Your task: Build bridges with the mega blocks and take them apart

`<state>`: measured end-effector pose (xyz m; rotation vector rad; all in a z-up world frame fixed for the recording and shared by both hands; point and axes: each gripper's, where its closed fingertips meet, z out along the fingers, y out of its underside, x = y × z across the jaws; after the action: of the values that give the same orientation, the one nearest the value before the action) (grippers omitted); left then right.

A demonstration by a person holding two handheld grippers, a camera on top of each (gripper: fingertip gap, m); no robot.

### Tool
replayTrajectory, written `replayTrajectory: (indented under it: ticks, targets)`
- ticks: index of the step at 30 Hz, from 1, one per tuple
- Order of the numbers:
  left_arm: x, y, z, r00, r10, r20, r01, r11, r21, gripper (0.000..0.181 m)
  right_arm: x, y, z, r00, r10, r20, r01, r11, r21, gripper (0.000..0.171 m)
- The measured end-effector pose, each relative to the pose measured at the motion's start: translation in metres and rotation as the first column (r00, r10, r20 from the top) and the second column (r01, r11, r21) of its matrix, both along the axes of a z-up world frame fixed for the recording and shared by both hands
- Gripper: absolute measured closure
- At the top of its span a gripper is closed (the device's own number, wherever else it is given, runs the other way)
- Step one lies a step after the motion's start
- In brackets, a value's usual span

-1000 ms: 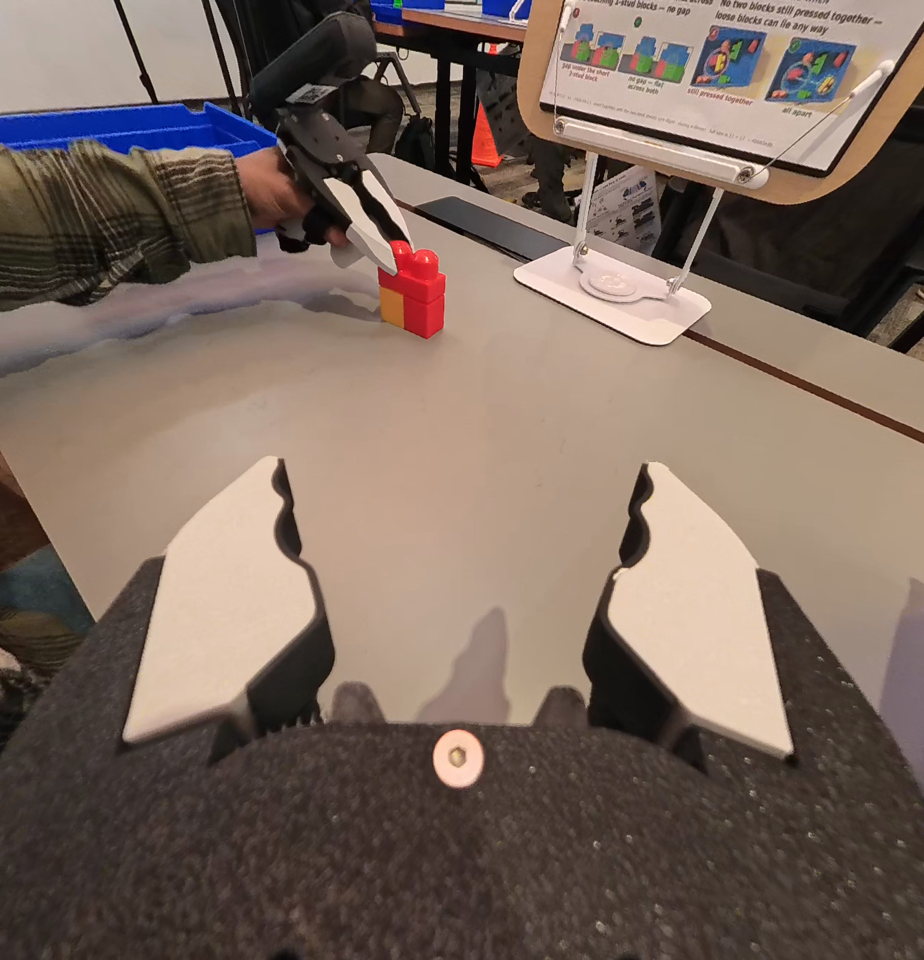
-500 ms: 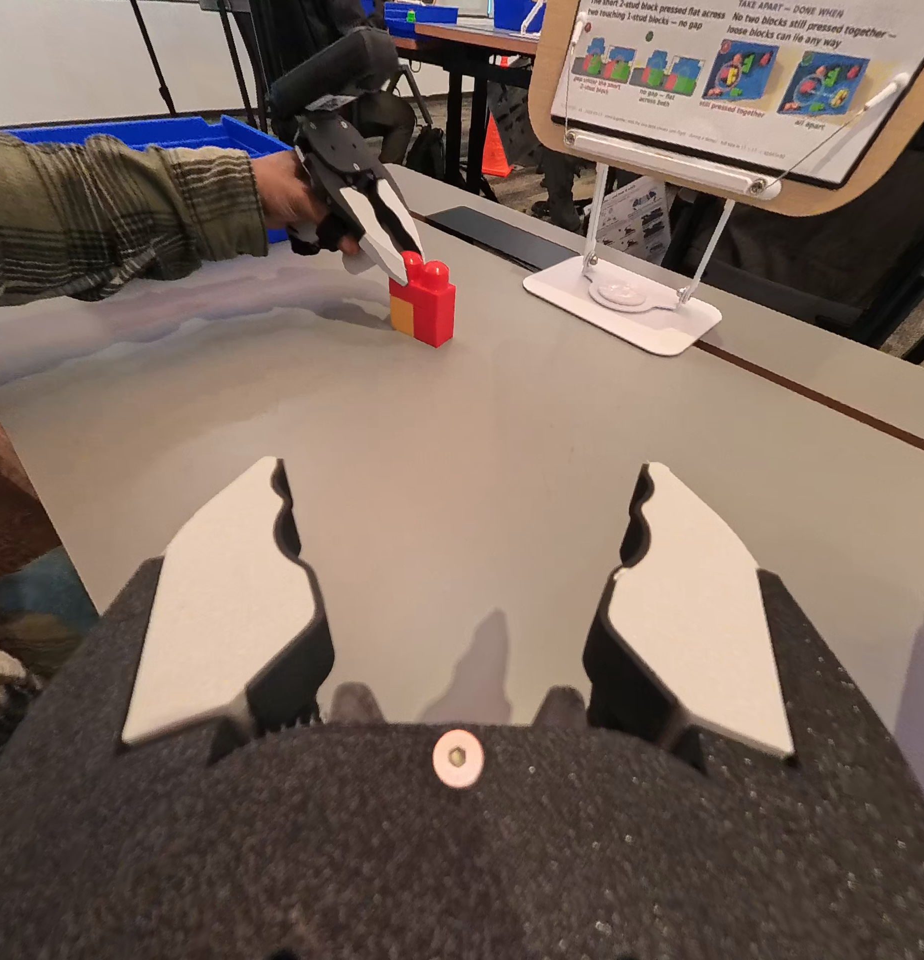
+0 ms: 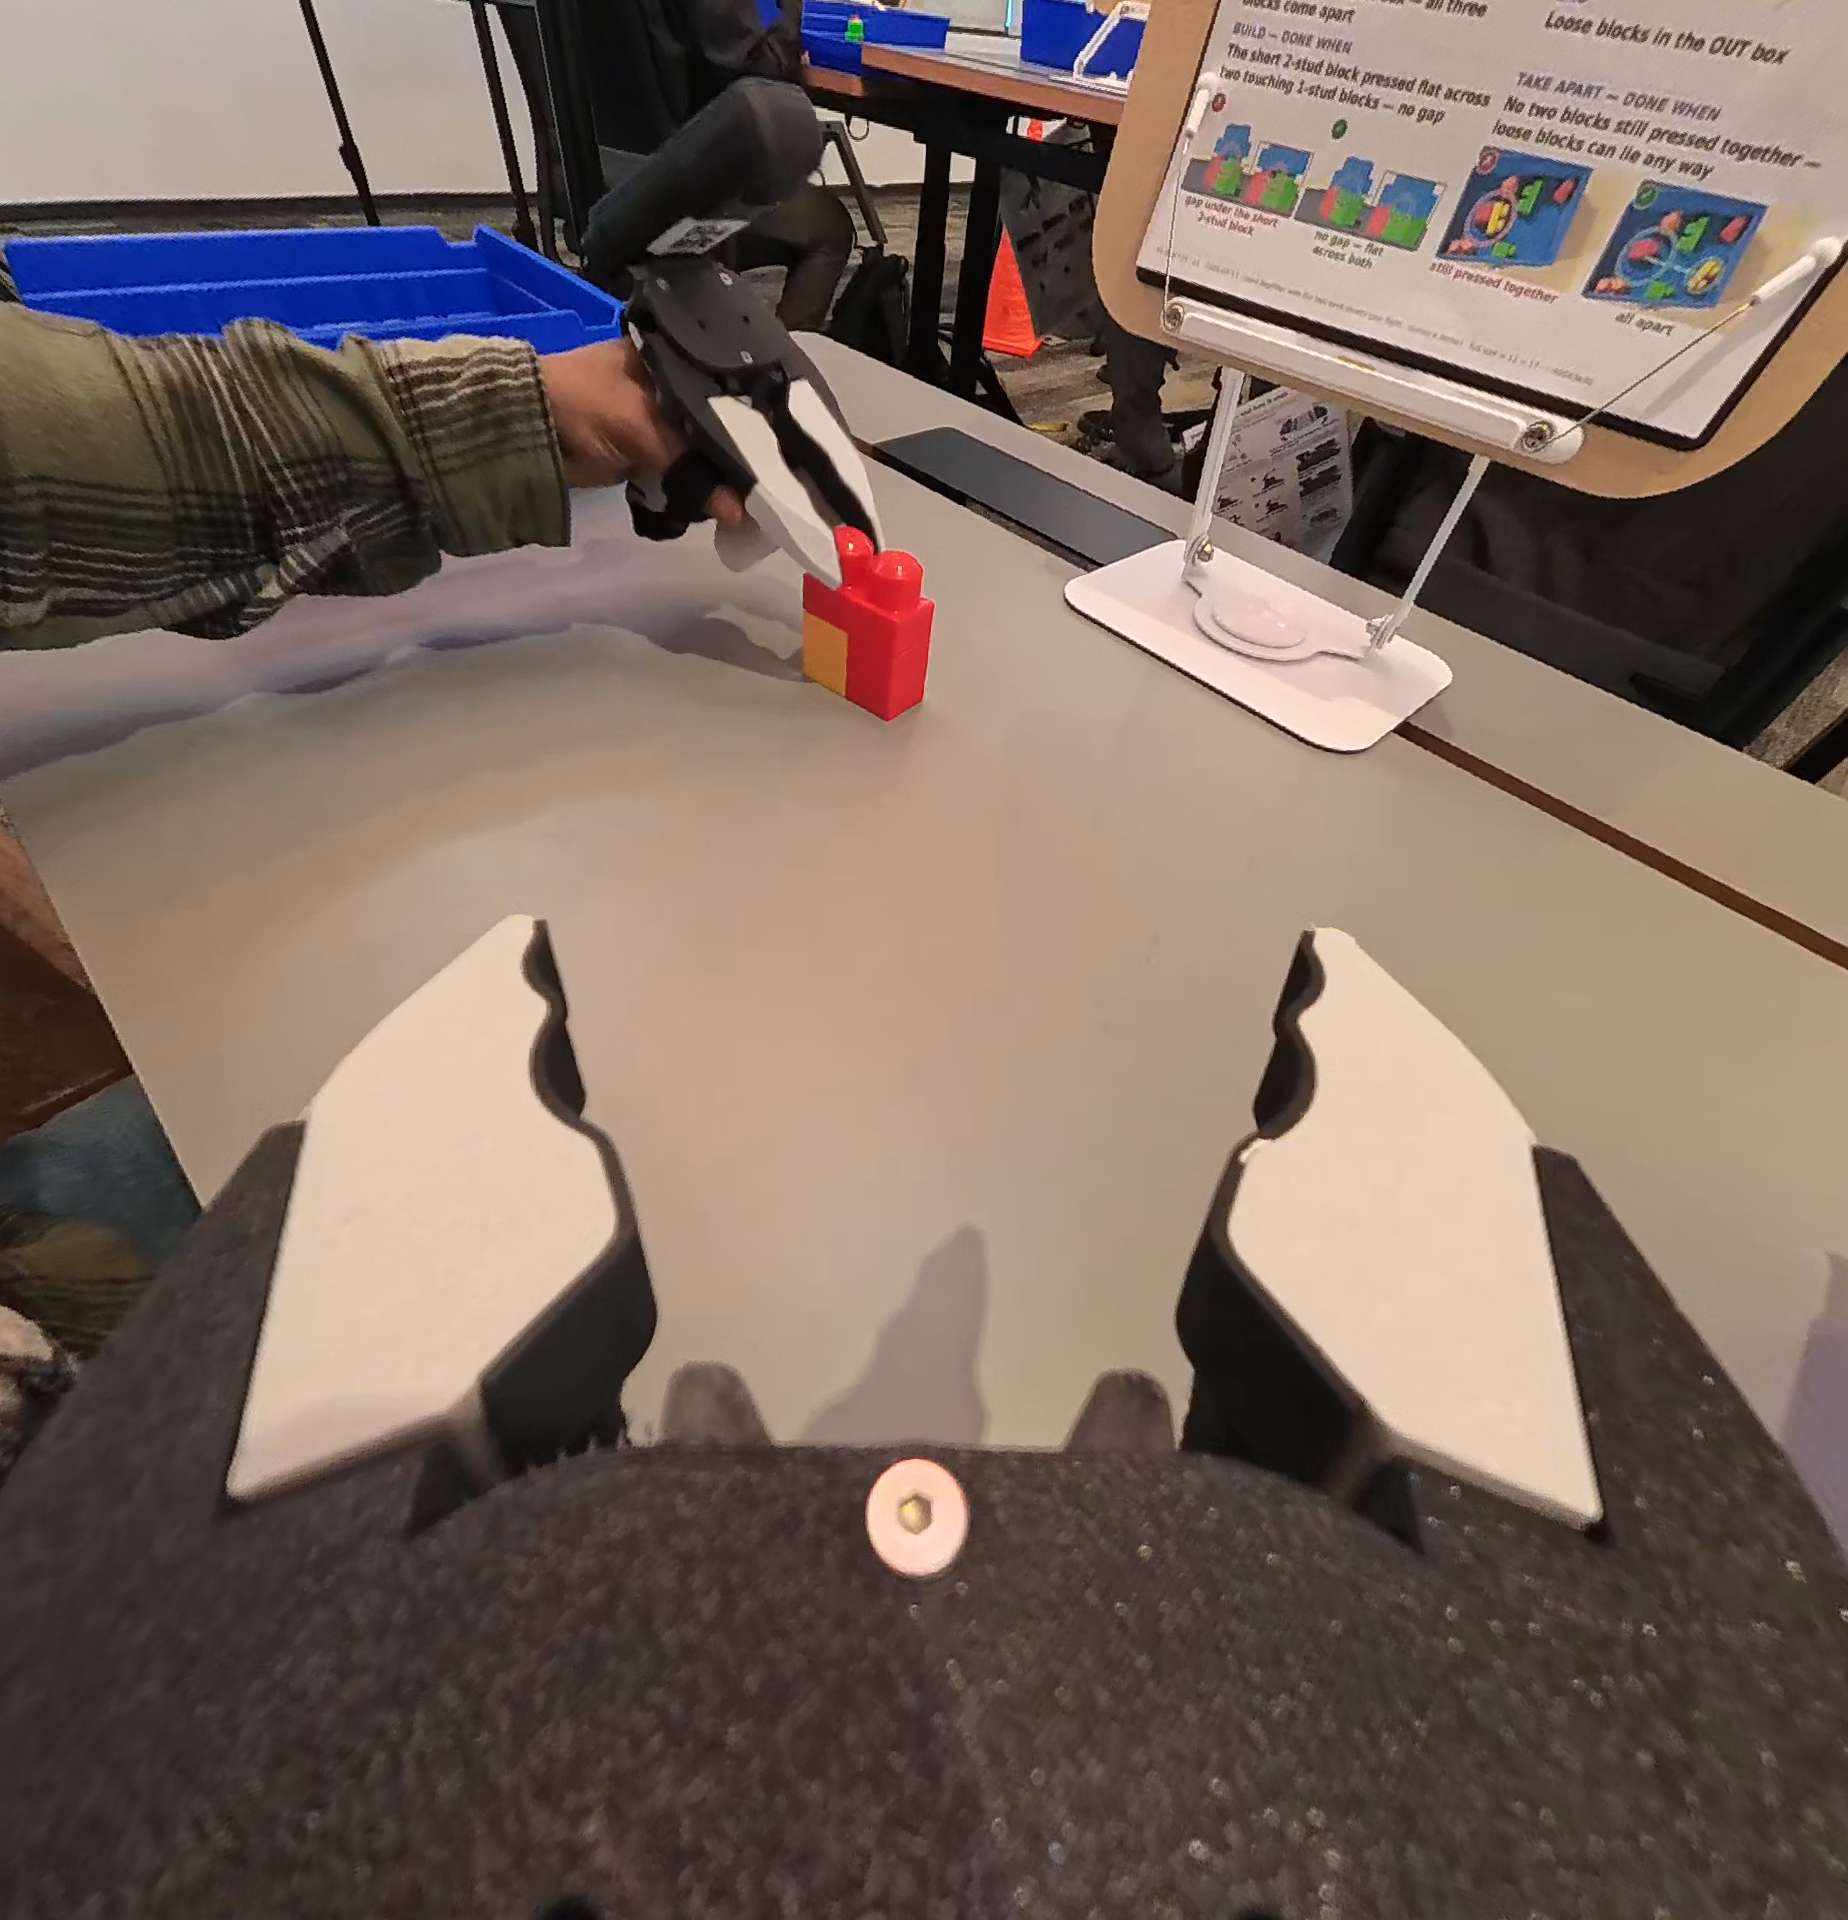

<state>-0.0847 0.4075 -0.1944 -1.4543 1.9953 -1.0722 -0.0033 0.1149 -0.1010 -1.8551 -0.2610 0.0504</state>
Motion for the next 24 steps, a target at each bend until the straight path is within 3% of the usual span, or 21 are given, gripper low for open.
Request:
replayTrajectory:
  ticks: [8,17,24]
  targets:
    - [-0.004,0.010,0.032,0.985,0.123,0.124,-0.116,0.992,-0.057,0.116,-0.005,0.002,-0.003,1.000,0.025,0.007,-0.025,1.000,-0.009,0.040]
    - [-0.052,-0.002,0.054,0.903,0.254,0.348,-0.222,0.967,-0.129,0.123,-0.013,0.042,-0.009,0.986,0.143,0.087,-0.139,0.989,-0.048,0.040]
    - [-0.060,-0.002,0.037,0.911,0.257,0.322,-0.237,0.966,-0.099,0.128,-0.025,0.113,-0.017,0.931,0.320,0.177,-0.300,0.945,-0.130,0.039]
